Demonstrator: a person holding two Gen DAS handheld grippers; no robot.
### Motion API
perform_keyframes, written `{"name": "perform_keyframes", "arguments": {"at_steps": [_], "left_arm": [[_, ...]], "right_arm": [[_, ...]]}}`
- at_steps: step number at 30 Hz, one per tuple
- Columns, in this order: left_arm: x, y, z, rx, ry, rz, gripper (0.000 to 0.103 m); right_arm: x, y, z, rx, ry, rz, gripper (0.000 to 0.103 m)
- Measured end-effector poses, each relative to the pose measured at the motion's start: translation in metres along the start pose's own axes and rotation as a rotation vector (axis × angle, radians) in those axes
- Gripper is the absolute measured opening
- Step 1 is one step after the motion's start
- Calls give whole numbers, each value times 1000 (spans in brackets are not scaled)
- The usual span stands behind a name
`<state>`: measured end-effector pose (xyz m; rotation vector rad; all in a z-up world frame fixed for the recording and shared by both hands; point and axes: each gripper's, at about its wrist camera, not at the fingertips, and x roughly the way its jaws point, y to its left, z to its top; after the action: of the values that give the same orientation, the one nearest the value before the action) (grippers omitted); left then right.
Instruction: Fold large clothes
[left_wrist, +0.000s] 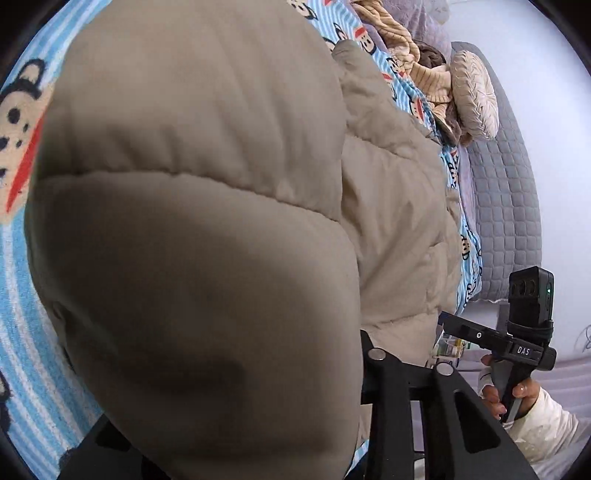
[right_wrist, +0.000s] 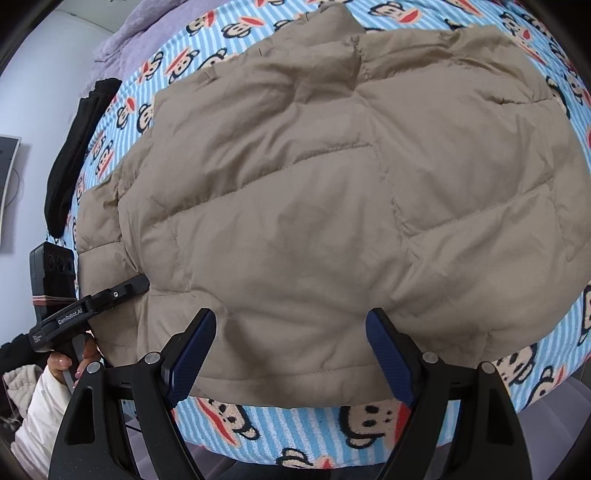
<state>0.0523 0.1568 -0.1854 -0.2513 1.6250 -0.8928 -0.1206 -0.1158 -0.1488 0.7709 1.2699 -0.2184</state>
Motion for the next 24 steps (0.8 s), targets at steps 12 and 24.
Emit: {"name": "perform_keyframes", "arguments": {"at_steps": [12,24], "left_arm": [[-42,-78,-6,-19,-90,101,30],[-26,-227,0,66,-102,186,30]], "right_arm": [[5,2,65,-94,-211,59,18],[63,-22,97,-65,-90,147,14]]}}
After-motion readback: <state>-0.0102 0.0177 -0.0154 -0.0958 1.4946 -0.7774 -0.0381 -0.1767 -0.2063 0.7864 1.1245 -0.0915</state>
